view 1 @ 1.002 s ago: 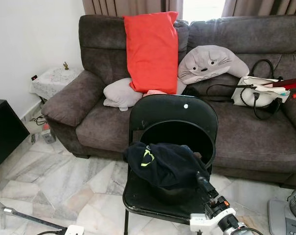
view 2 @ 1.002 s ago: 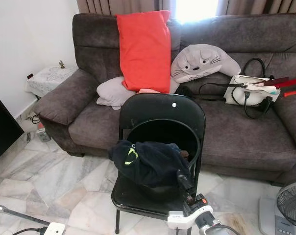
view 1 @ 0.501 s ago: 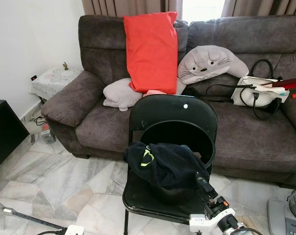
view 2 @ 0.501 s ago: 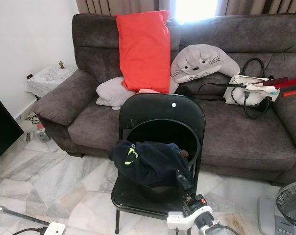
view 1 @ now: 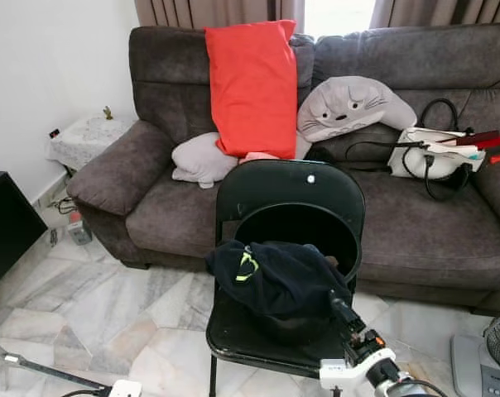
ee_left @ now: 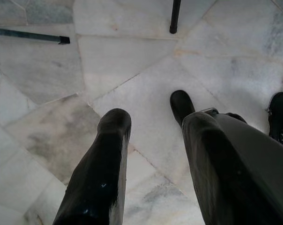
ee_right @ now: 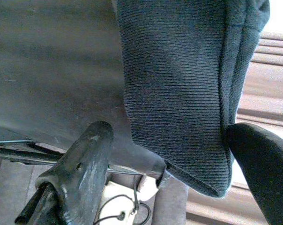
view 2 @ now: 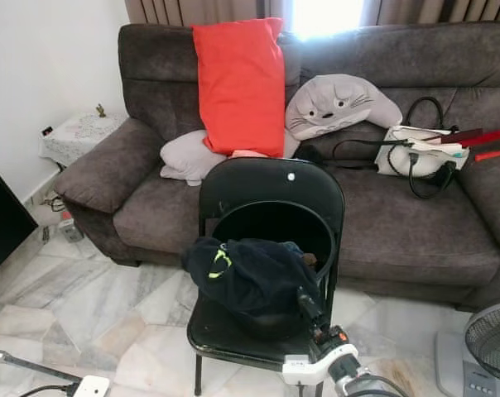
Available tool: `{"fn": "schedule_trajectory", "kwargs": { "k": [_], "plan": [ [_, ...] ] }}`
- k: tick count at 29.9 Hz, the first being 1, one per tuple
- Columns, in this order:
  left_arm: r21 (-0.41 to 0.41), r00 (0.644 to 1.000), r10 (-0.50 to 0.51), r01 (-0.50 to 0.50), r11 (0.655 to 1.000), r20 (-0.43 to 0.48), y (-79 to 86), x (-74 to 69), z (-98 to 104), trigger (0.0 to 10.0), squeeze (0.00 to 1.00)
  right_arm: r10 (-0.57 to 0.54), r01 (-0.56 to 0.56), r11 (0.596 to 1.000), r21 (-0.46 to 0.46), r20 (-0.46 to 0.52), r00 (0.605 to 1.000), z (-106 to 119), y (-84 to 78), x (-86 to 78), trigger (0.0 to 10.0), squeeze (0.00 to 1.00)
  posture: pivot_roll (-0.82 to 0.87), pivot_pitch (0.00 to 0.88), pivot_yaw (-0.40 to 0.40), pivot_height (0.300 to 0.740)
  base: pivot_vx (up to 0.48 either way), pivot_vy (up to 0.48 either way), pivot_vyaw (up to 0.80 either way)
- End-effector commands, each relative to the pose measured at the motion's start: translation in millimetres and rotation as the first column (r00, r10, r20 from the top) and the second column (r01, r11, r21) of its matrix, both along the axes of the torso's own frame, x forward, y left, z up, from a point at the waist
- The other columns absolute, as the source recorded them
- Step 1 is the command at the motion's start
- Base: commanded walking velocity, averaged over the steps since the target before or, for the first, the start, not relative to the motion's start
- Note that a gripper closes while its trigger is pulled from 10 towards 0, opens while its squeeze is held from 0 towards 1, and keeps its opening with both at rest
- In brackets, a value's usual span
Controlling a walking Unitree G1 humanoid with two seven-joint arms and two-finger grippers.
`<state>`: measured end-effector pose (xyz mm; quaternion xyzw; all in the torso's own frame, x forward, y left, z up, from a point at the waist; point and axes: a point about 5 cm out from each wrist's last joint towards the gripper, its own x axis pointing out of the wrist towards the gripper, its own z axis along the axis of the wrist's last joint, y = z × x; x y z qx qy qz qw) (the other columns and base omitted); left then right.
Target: Hang hanger
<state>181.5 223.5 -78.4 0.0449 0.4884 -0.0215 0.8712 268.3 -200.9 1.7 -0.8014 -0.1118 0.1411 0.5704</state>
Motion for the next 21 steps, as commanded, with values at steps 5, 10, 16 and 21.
{"fn": "schedule_trajectory", "kwargs": {
  "k": [5,10,16,21],
  "plan": [
    [0.014,1.0,0.014,-0.014,1.0,0.002,6.1,-1.4,0.8,10.0,0.0,0.029,-0.029,1.0,0.003,0.006,1.0,-1.2,4.9,0.7,10.0,0.0,-0.07,0.001,0.111,0.74,0.0,0.0,0.0],
    [0.017,1.0,0.014,-0.015,1.0,0.004,6.5,-1.2,0.9,10.0,0.0,0.056,-0.057,0.998,0.015,0.034,0.998,0.3,6.4,1.0,10.0,0.0,-0.07,0.001,0.112,0.74,0.0,0.0,0.0],
    [0.019,1.0,0.018,-0.018,1.0,0.008,7.0,-1.2,1.1,10.0,0.0,0.099,-0.103,0.994,0.046,0.088,0.991,6.2,14.1,5.4,10.0,0.0,-0.07,0.001,0.114,0.74,0.0,0.0,0.0],
    [0.018,1.0,0.019,-0.019,1.0,0.008,7.0,-1.5,1.0,10.0,0.0,0.114,-0.121,0.991,0.052,0.109,0.987,8.1,16.1,6.5,10.0,0.0,-0.07,0.001,0.114,0.74,0.0,0.0,0.0]
  ]
}}
